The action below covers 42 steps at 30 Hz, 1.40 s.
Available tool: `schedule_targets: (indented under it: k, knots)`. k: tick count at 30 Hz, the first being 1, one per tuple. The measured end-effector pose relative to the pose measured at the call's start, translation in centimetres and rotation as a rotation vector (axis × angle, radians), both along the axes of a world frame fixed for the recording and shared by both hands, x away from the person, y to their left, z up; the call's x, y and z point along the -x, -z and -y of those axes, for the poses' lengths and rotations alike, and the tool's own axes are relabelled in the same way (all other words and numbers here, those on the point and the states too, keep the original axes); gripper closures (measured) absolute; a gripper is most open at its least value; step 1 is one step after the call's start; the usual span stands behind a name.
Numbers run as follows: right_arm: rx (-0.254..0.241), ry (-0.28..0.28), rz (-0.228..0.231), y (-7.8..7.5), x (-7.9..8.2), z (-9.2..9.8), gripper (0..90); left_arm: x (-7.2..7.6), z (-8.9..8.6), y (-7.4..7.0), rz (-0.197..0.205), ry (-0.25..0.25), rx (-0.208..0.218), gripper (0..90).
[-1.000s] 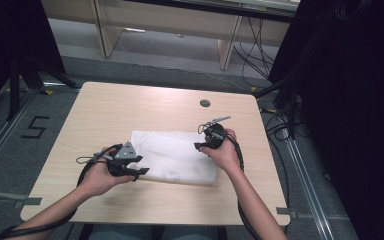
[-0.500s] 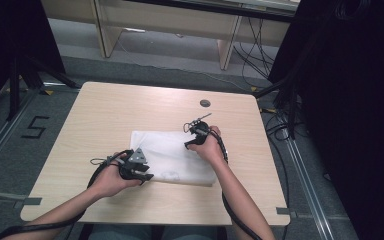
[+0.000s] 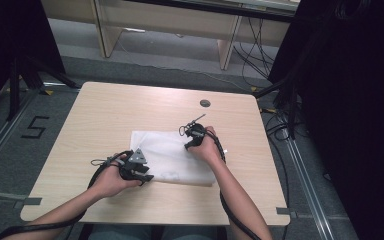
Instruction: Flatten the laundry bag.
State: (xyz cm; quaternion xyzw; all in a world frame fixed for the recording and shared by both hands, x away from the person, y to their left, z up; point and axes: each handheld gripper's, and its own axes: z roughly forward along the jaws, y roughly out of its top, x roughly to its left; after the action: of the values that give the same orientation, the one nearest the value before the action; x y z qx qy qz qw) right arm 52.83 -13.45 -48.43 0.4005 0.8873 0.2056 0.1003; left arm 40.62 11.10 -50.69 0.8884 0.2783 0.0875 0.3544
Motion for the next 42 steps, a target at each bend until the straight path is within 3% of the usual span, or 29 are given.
schedule_targets:
  k: [4, 11, 16, 28, 31, 32, 35, 36, 42]
  knots:
    - [0.043, -0.057, -0.006, -0.4, 0.1, -0.5, 88.1, 0.0, 0.0, -0.1, 0.016, 0.009, -0.016, 60.7]
    - [0.041, -0.058, -0.003, -1.1, 0.4, -0.6, 89.1, 0.0, 0.0, 0.0, 0.017, 0.005, -0.012, 60.8]
    - [0.041, -0.063, 0.024, -2.2, 0.9, -1.0, 89.1, 0.1, 0.0, 0.0, 0.020, -0.002, -0.006, 61.0]
    - [-0.018, -0.124, 0.117, -5.6, 3.2, -0.9, 89.1, 0.2, 0.0, 0.1, 0.021, -0.012, 0.001, 61.6]
    - [-0.044, -0.134, 0.129, -6.1, 4.0, -0.7, 89.1, 0.2, 0.0, 0.1, 0.021, -0.010, 0.001, 61.7]
    - [-0.058, -0.111, 0.117, -6.2, 4.5, -0.8, 89.0, 0.2, 0.0, 0.1, 0.022, -0.011, 0.002, 61.7]
    - [-0.062, -0.148, 0.154, -6.5, 5.1, -0.7, 88.9, 0.2, 0.0, 0.1, 0.023, -0.009, -0.003, 61.6]
    - [-0.074, -0.152, 0.148, -6.7, 5.7, -0.9, 88.7, 0.2, 0.0, 0.1, 0.023, -0.009, -0.003, 61.6]
    - [-0.069, -0.181, 0.181, -7.3, 7.3, -1.0, 88.6, 0.1, -0.1, 0.2, 0.038, -0.001, -0.011, 61.6]
